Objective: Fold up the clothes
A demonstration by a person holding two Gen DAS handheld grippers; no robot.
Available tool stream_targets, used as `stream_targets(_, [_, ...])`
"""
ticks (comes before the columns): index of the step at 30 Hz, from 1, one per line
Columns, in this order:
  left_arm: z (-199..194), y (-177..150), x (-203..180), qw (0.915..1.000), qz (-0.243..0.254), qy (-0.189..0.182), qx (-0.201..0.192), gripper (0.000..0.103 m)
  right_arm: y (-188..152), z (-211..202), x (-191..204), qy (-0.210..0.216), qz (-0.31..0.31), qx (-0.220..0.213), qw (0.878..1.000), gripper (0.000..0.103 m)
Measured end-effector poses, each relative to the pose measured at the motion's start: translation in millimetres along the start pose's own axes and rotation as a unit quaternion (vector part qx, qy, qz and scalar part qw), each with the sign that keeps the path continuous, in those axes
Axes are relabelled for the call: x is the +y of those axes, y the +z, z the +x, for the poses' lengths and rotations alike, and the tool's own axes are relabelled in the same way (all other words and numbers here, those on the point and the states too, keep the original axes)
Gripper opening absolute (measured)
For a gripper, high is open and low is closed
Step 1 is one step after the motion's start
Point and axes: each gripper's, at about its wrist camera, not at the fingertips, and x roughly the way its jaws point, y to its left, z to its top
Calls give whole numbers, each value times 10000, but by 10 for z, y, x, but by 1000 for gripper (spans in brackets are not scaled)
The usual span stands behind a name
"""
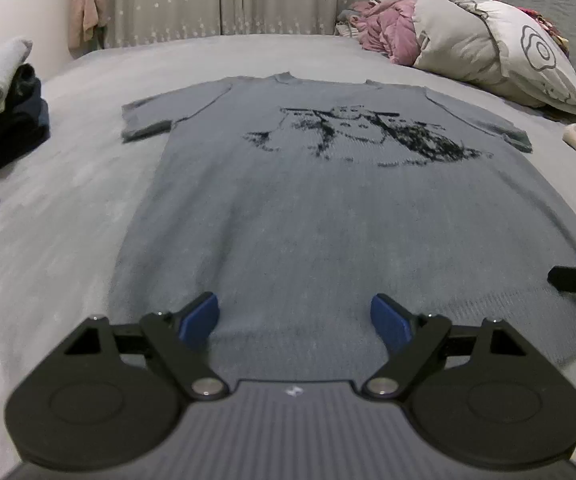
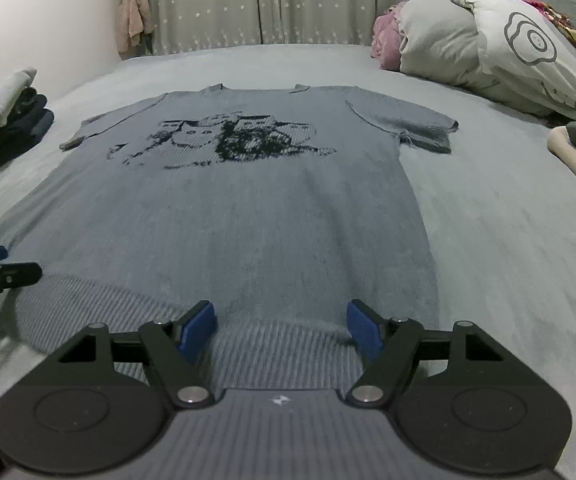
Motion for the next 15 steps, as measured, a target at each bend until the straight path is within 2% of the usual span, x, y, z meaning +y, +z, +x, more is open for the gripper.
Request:
stream_targets(8, [-254, -207, 79, 9999, 70, -73, 76, 88, -163, -182, -62, -4, 135, 48, 9999, 78])
stream_targets(15, [-342, -239, 113, 9998, -11, -130, 160, 94, -205, -279, -100, 20, 262, 117, 9996, 78])
